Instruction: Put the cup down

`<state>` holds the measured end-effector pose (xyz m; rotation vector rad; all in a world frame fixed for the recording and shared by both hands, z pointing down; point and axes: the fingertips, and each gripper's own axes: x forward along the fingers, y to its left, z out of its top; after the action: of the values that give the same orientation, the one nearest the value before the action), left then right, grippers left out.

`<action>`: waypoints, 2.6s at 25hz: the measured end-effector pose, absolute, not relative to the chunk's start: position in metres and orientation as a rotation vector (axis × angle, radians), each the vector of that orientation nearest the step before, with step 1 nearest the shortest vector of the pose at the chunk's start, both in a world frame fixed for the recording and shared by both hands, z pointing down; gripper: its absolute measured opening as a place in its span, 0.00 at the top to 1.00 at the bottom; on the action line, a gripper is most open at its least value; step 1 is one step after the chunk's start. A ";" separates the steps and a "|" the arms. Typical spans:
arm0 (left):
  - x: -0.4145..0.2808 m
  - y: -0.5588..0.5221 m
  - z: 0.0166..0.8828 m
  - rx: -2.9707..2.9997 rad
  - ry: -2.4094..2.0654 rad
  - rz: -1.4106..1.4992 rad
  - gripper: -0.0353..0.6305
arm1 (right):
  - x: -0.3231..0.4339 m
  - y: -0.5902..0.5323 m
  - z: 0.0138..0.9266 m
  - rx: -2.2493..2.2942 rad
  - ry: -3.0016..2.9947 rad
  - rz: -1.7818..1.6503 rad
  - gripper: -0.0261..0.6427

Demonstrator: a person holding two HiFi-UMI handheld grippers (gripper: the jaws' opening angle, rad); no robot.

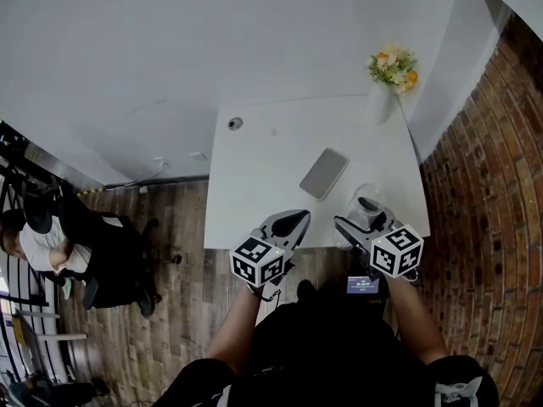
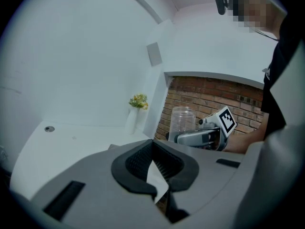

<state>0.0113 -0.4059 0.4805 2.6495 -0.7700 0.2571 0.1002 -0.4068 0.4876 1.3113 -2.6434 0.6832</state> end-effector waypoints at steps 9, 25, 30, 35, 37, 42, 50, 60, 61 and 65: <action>0.012 -0.414 0.484 2.641 -0.786 0.267 0.94 | 0.104 -0.419 0.497 1.280 -2.636 0.688 0.43; 0.001 -0.427 0.478 2.580 -0.856 0.268 0.94 | 0.100 -0.505 0.514 1.217 -2.644 0.608 0.43; -0.007 -0.426 0.483 2.540 -0.907 0.280 0.94 | 0.103 -0.551 0.532 1.243 -2.631 0.552 0.43; -0.026 -0.427 0.491 2.490 -0.995 0.313 0.94 | 0.102 -0.601 0.552 1.288 -2.618 0.478 0.43; -0.034 -0.428 0.494 2.464 -1.031 0.312 0.94 | 0.100 -0.617 0.559 1.291 -2.614 0.453 0.43; -0.045 -0.429 0.503 2.403 -1.099 0.301 0.94 | 0.100 -0.648 0.573 1.301 -2.607 0.341 0.43; -0.055 -0.429 0.508 2.375 -1.118 0.270 0.94 | 0.088 -0.646 0.578 1.274 -2.642 0.185 0.43; -0.046 -0.438 0.512 2.392 -1.067 0.281 0.94 | 0.087 -0.637 0.578 1.284 -2.669 0.185 0.42; -0.046 -0.440 0.513 2.394 -1.062 0.291 0.94 | 0.086 -0.636 0.579 1.271 -2.678 0.198 0.40; -0.046 -0.444 0.517 2.395 -1.049 0.293 0.94 | 0.081 -0.630 0.577 1.212 -2.691 0.217 0.25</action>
<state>-0.0457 -0.4441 0.5165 2.3950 -1.0494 0.2931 0.0815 -0.6305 0.5773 1.2122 -2.6914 0.2174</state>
